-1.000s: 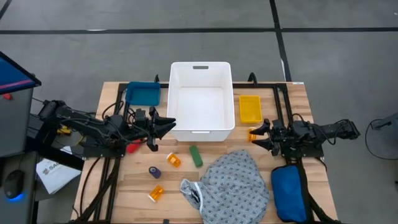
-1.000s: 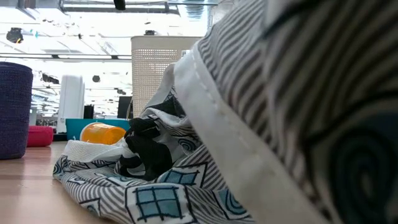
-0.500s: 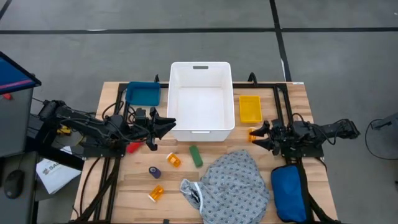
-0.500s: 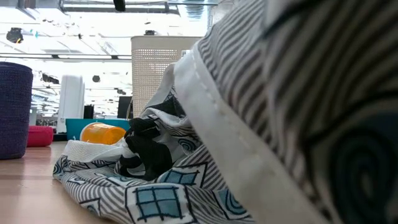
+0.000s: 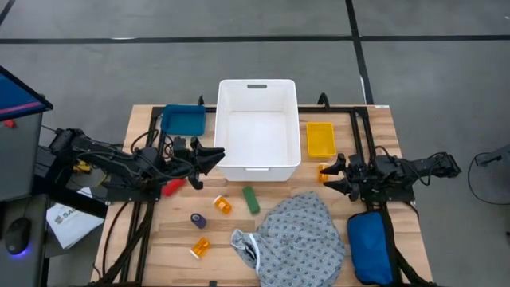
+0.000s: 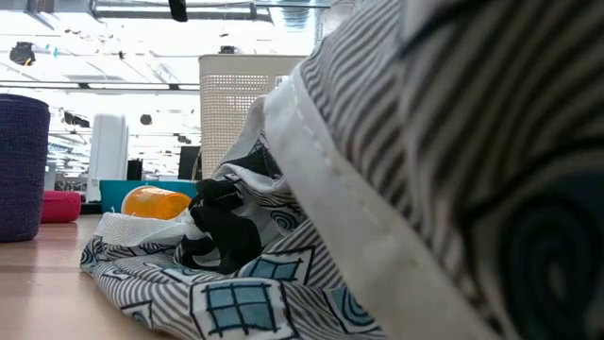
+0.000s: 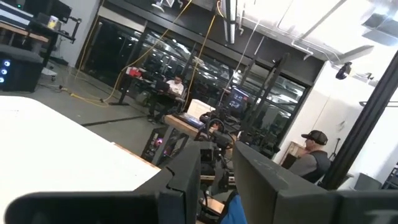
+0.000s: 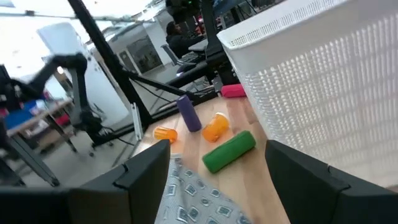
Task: Pick & place medical supplies in basket/bin
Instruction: Put the top orange pill bottle into the yellow bin
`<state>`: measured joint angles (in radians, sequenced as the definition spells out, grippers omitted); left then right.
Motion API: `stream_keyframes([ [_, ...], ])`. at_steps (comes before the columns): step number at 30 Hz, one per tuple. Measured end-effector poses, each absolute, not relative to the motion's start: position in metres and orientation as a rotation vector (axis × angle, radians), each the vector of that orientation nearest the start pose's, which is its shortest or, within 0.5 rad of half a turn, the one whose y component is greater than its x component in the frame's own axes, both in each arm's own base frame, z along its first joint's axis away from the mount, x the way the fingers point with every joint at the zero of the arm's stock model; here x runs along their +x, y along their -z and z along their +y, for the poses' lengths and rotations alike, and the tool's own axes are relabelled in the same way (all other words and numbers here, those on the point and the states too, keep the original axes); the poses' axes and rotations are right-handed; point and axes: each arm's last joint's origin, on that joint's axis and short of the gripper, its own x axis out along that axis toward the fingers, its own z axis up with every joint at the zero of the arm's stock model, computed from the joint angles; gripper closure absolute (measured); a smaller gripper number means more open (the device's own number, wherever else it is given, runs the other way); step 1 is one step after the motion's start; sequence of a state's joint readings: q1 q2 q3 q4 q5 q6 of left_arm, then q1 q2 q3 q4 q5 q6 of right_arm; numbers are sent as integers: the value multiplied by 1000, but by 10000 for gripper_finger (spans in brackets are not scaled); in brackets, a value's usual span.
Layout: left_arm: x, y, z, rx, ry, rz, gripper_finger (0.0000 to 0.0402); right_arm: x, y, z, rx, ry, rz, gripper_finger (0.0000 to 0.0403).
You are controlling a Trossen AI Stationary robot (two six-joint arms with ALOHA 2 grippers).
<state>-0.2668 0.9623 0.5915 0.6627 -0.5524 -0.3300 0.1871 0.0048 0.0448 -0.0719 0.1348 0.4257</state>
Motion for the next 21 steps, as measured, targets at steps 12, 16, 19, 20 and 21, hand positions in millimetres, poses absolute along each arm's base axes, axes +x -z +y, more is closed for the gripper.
stream_keyframes([
  [12,204,-314,-40,-444,-238,-317,316,94,-171,15,353,-61,47,143],
  [16,204,-316,-40,-450,-235,-332,316,93,-171,17,253,-86,48,143],
  [19,203,-316,-40,-455,-233,-342,316,93,-171,18,201,-81,45,143],
  [20,203,-317,-40,-456,-232,-346,316,93,-171,17,192,-76,44,143],
  [21,203,-317,-40,-457,-232,-347,316,93,-171,17,181,-72,42,143],
])
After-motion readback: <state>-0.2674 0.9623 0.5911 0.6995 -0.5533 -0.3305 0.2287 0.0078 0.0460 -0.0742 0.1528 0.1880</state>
